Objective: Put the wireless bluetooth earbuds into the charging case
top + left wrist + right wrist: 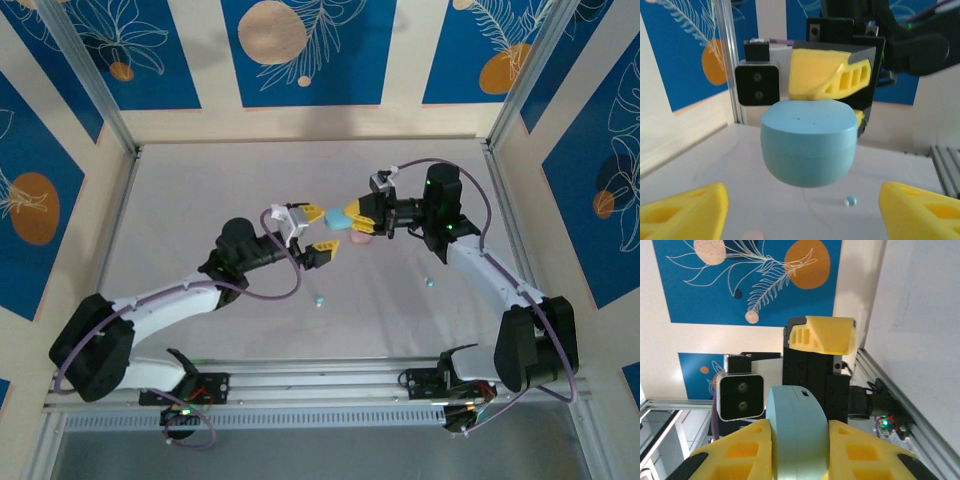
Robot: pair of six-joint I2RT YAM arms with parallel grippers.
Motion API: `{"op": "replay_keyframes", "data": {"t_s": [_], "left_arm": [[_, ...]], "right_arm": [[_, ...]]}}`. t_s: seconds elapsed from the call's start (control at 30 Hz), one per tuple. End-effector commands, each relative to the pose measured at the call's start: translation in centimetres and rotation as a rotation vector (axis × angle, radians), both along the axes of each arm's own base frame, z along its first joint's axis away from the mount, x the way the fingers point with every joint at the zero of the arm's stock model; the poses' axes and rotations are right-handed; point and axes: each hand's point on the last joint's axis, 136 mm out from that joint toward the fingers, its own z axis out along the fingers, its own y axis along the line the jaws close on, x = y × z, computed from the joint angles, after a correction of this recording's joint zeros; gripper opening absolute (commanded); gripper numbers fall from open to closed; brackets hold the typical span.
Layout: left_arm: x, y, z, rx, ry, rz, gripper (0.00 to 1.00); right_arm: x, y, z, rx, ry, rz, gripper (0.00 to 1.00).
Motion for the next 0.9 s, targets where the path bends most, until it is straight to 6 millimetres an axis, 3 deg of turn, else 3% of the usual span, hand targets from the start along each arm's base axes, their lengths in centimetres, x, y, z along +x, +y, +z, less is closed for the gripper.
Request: {"op": "replay_keyframes", "data": {"t_s": [0.0,0.2,0.3,0.5,0.73,0.87], "left_arm": [[0.4,0.4,4.0,-0.154,-0.076,0.014,0.76],[0.5,0.3,4.9,-0.204,-0.092,0.009,0.65],[0.3,0.2,4.8,-0.197,-0.089,-0.001,0.64],[0.4,0.3,4.5,-0.19,-0.081,0.009,0.51],[0.7,0.1,4.1,-0.188,-0.059,0.008,0.49],[0.6,-0.1,4.1,-0.177,-0.055,-0.001,0.54]], "right_arm": [[0.4,0.6,1.1,0.035,0.026,-0.02,0.18],[1.1,1.1,0.6,0.048,0.064,-0.042,0.18],[1.3,1.3,0.2,0.047,0.078,-0.047,0.18],[1.6,1.4,0.1,0.053,0.081,-0.053,0.18],[1.6,1.4,-0.1,0.058,0.088,-0.048,0.18],[1.6,1.4,-0.1,0.061,0.085,-0.048,0.18]]}}
